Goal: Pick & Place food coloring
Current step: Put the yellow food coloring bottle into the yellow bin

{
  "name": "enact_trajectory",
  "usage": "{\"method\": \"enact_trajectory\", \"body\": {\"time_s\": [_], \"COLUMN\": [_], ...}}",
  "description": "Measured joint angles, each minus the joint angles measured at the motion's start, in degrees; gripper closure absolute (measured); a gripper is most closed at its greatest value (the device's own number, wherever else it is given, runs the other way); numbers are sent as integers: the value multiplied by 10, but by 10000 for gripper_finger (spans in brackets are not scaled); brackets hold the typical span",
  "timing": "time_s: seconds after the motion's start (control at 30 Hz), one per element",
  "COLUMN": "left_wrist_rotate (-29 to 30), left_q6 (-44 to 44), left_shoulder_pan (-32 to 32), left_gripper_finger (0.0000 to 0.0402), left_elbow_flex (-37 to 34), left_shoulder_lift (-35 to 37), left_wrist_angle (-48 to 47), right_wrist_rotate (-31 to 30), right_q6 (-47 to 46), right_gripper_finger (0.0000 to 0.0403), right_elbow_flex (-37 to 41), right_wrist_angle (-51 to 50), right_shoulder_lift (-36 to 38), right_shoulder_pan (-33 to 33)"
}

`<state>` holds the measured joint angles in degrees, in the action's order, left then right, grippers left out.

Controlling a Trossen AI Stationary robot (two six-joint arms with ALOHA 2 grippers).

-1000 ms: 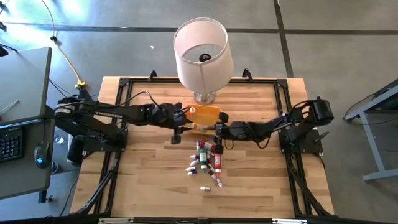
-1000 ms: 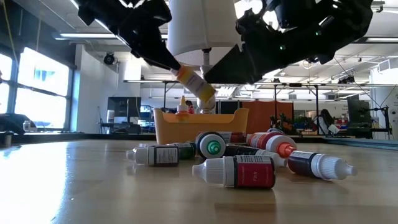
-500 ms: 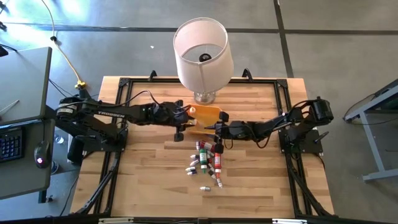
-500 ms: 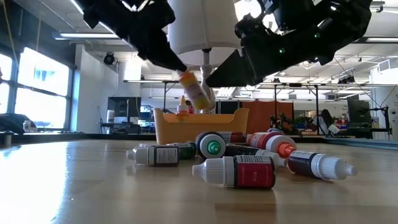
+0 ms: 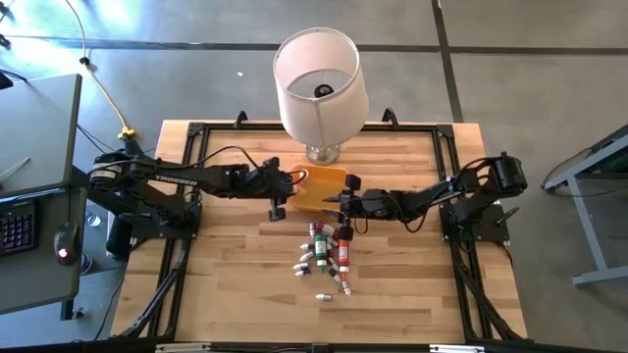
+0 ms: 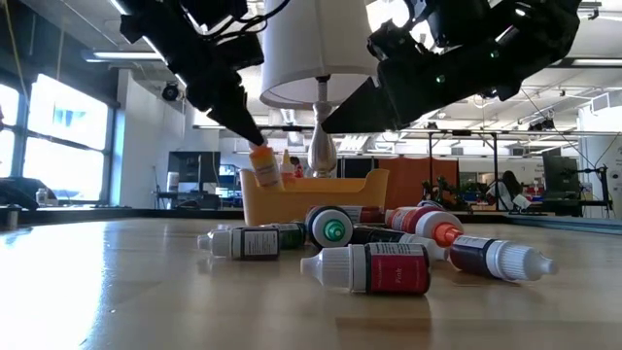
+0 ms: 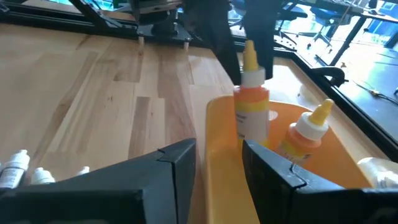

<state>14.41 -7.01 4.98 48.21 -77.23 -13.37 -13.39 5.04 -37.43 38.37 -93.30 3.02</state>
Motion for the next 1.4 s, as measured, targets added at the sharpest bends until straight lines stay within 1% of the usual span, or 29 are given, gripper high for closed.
{"method": "enact_trajectory", "body": {"time_s": [0.1,0.33,0.5,0.67,0.77,1.13,1.23,1.4], "left_wrist_rotate": [-8,-107,-153,-154,-153,-151,-150,-146], "left_q6": [0,13,10,6,-14,-17,-17,-18], "left_shoulder_pan": [12,75,102,101,100,100,100,100], "left_gripper_finger": [300,300,300,300,300,297,278,232], "left_elbow_flex": [0,2,22,37,44,44,43,42], "left_shoulder_lift": [0,-10,-34,-63,-79,-88,-89,-90], "left_wrist_angle": [-1,-14,-35,-37,-29,-9,0,0], "right_wrist_rotate": [1,17,24,24,24,25,25,34], "right_q6": [0,2,3,1,-7,-51,-52,-52], "right_gripper_finger": [279,279,279,279,279,279,279,279], "right_elbow_flex": [0,0,0,0,0,1,1,1], "right_wrist_angle": [0,0,0,-5,-11,-47,-48,-48], "right_shoulder_lift": [0,0,0,0,0,0,0,0], "right_shoulder_pan": [-4,-8,-8,-8,-8,-7,-7,-7]}}
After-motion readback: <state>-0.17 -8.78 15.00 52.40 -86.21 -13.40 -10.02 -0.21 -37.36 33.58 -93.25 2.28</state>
